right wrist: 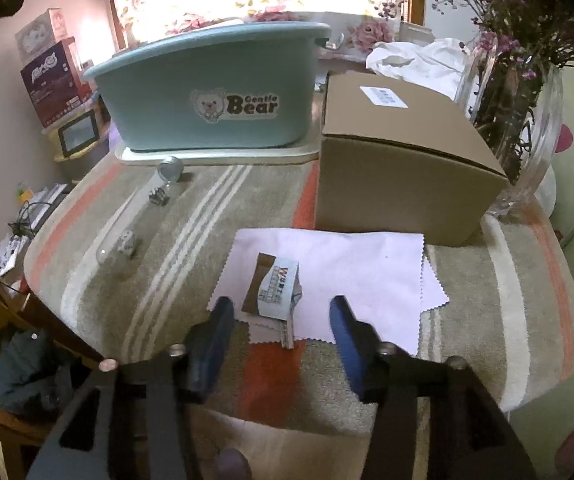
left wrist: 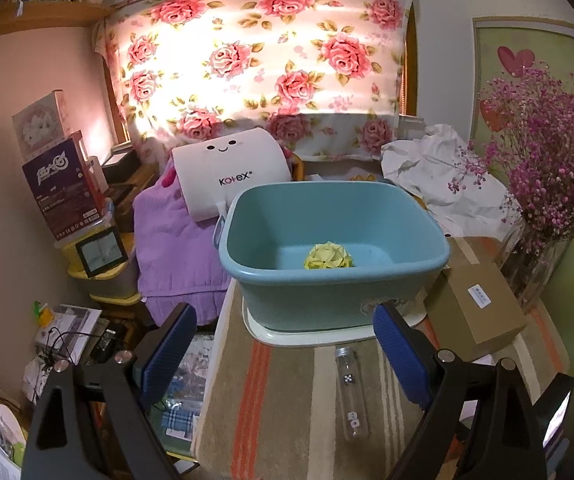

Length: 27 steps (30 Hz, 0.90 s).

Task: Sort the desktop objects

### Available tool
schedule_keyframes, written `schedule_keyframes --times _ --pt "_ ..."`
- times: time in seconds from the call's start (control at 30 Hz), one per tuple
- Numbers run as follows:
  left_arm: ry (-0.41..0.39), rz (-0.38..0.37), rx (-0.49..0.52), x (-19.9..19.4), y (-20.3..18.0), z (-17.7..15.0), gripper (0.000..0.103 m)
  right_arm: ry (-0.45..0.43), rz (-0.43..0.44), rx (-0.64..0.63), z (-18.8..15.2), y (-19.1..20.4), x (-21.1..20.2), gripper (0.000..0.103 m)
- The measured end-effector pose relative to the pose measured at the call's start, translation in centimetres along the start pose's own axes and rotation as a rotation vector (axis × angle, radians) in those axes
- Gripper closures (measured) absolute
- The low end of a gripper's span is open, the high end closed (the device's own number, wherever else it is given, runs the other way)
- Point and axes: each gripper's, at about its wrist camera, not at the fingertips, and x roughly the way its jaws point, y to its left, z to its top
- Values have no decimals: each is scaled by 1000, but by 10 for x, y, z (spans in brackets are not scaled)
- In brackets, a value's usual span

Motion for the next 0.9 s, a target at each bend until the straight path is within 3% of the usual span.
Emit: schedule_keyframes --times 0.07,0.33,0.5,0.9 --pt "3 -3 -9 -3 0 -2 11 5 3 6 1 0 1 41" --pt "3 21 55 -21 -18 -20 11 29 1 0 5 1 10 41" --pt "-10 27 67 -32 -24 -25 11 34 -26 1 7 2 17 25" --pt "-5 21 54 -45 -24 -31 11 54 -15 7 14 5 34 27"
